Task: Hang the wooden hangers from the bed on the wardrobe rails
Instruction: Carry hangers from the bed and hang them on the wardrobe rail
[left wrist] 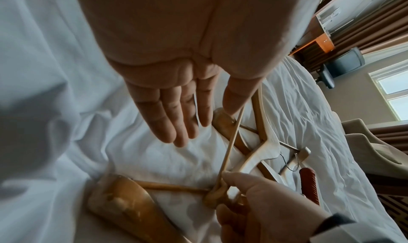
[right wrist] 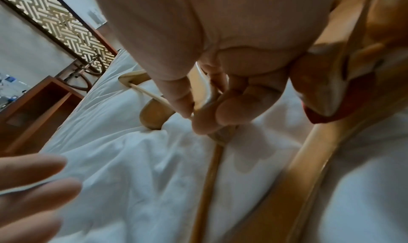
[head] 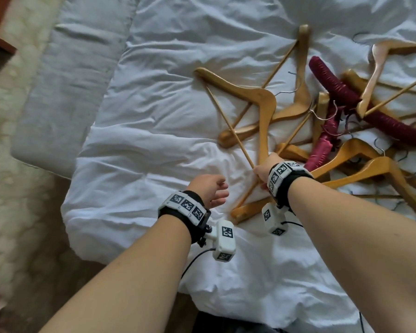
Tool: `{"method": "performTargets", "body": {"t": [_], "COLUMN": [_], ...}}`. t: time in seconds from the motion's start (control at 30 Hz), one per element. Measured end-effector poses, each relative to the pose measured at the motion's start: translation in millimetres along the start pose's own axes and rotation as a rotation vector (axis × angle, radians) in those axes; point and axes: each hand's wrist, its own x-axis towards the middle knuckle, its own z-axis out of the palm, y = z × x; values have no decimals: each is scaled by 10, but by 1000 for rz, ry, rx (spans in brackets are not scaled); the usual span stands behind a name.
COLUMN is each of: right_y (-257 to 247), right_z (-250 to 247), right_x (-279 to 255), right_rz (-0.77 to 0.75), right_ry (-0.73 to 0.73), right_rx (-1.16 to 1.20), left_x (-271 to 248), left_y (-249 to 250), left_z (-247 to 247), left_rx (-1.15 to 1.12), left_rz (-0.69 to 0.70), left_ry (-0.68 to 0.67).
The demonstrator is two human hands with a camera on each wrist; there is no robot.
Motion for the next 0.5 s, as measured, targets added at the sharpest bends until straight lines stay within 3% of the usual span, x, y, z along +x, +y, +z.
{"method": "performTargets", "body": {"t": [0.13,0.33,0.5], "right_y": [-371,-415,-209], "right_z": [-169,-6,-73], "right_x": [-710,-874,-700], "right_rz": [-92,-355,-330], "right_ry": [-39,-252,-103], "right_rx": [-78,-22,-400], "left_x": [13,110,191], "left_y": [-15,131,149], "left_z": [-4,93,28], "left_rx": [18,98,224], "left_rz": [-6,76,132], "left_ry": [21,89,326]}}
